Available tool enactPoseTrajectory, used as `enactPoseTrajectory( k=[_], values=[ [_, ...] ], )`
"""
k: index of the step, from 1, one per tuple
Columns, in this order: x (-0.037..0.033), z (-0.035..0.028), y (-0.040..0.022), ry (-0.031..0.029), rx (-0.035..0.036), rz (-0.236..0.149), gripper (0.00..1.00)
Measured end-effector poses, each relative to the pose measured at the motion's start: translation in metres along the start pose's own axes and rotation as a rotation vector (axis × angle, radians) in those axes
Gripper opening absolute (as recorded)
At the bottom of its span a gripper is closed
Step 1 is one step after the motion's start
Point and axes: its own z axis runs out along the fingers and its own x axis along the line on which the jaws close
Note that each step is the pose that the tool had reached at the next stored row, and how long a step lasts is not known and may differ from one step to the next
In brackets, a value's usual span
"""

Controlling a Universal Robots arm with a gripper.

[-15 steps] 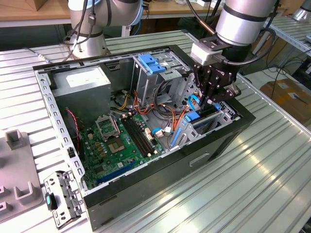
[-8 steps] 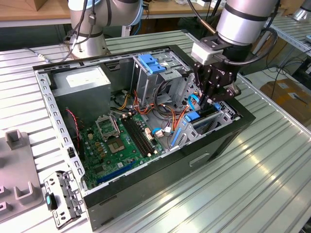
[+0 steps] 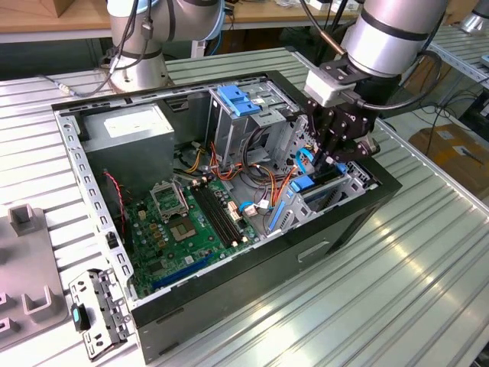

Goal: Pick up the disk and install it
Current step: 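Insert the second disk wire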

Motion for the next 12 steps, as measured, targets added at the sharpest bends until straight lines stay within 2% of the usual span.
enactPoseTrajectory(
  k=[1, 2, 7, 12],
  values=[
    [0.0011, 0.0, 0.0, -0.0081, 0.0, 0.0, 0.16],
    [0.002, 0.0, 0.0, -0.0111, 0.0, 0.0, 0.16],
    [0.0081, 0.0, 0.0, -0.0125, 0.0, 0.0, 0.16],
    [0.01, 0.0002, 0.0, -0.0135, 0.0, 0.0, 0.16]
  ],
)
